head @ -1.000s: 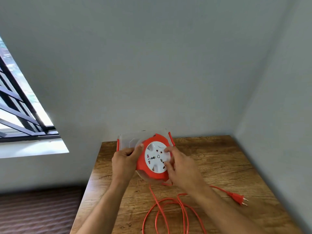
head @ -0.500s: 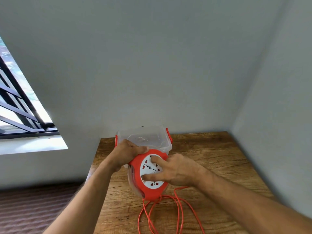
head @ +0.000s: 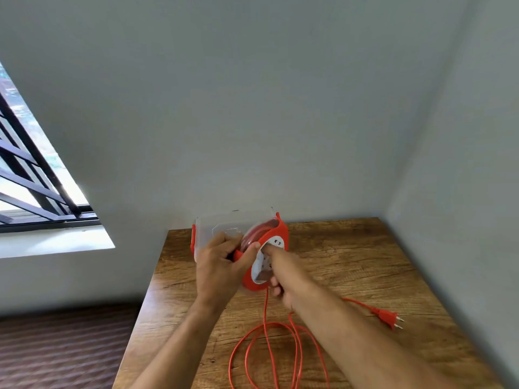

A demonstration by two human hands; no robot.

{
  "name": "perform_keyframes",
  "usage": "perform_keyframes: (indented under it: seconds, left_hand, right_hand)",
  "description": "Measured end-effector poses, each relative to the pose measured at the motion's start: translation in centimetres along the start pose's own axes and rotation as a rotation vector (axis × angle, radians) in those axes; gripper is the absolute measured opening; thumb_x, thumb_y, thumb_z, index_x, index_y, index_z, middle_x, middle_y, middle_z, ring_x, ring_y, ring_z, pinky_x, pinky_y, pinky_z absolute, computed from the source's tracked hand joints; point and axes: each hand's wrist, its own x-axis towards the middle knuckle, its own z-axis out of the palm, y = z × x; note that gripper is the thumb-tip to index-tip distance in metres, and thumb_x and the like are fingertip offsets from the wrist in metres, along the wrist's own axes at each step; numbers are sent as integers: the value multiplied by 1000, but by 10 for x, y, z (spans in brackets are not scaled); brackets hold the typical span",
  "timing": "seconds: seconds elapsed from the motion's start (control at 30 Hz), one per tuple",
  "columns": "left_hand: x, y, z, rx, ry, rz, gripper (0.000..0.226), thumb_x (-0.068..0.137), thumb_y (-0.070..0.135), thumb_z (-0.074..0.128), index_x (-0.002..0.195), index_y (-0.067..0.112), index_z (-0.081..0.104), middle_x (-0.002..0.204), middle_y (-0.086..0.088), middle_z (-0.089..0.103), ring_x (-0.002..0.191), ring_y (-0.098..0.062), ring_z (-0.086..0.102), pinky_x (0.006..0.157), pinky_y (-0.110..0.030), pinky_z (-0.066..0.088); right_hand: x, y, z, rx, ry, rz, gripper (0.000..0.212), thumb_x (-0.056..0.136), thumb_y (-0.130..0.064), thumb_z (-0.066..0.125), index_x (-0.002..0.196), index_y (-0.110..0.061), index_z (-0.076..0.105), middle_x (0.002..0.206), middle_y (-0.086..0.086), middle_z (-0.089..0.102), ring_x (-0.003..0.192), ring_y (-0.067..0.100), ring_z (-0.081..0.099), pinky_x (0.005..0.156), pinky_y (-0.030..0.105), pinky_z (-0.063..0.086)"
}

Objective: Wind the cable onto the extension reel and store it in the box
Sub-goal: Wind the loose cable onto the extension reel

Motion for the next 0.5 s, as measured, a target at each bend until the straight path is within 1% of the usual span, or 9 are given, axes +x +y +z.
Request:
perform_keyframes:
  seconds: [0.03,0.07,0.1,0.17,0.2,0.23,0.3,0.4,0.5]
  left_hand:
    - [0,-2,-3,-17,6,-9,40,83,27,84,54,35,58,58,7,48,52,-6,47,50,-15,35]
    - [2,-7,-7,-50,17,-54,38,83,32,83,53,34,60,57,3,51,52,-5,48,50,-21,37]
    - [5,-13,-11,-102,31,-129,37,81,43,82,54,25,66,56,-7,56,52,-4,49,50,-33,42]
    - [13,-21,-17,-182,43,-290,64,72,64,73,68,0,73,68,-28,67,58,-19,58,55,-50,52]
    - [17,-25,-19,-193,33,-347,73,69,68,70,75,-5,74,73,-32,69,59,-26,60,59,-56,56]
    - [20,-28,-22,-178,4,-373,75,70,69,71,77,-6,74,76,-33,70,59,-29,62,63,-58,57]
    - [27,-28,-26,-109,-124,-375,67,75,66,72,74,-1,77,74,-30,72,60,-36,67,66,-58,58]
    - [38,-23,-30,-23,-383,-389,63,80,62,73,77,0,79,79,-27,76,69,-40,73,74,-56,61]
    - [47,-20,-31,42,-574,-428,52,89,49,74,87,-3,80,87,-24,79,83,-42,77,85,-56,62]
  right_hand:
    - [-3,-3,-2,43,-59,63,25,94,-38,62,105,-14,62,66,4,63,35,6,40,36,19,31]
    - [-5,-4,-7,24,-116,48,23,96,-33,61,109,-14,61,71,7,69,34,6,40,35,19,32]
    - [-9,-6,-12,-59,-147,-44,23,97,-29,61,115,-15,59,79,9,74,34,7,44,34,20,36]
    - [-7,-2,-26,-501,-23,-453,30,96,-24,62,124,-25,55,94,4,75,45,9,59,43,27,50]
    - [-4,0,-35,-799,65,-731,33,95,-24,61,126,-31,53,101,-1,72,57,11,66,53,32,56]
    - [0,2,-43,-1070,83,-1000,38,94,-22,60,128,-36,51,111,-3,68,66,16,68,60,34,58]
    - [12,3,-53,-1445,-102,-1365,53,90,-17,56,135,-44,47,132,3,56,70,26,68,55,34,56]
    - [26,-3,-59,-1646,-338,-1496,73,86,-9,63,141,-50,38,146,9,46,80,30,68,49,33,54]
    - [29,-7,-58,-1814,-467,-1560,82,90,-4,60,146,-55,27,147,10,42,67,32,64,47,37,56]
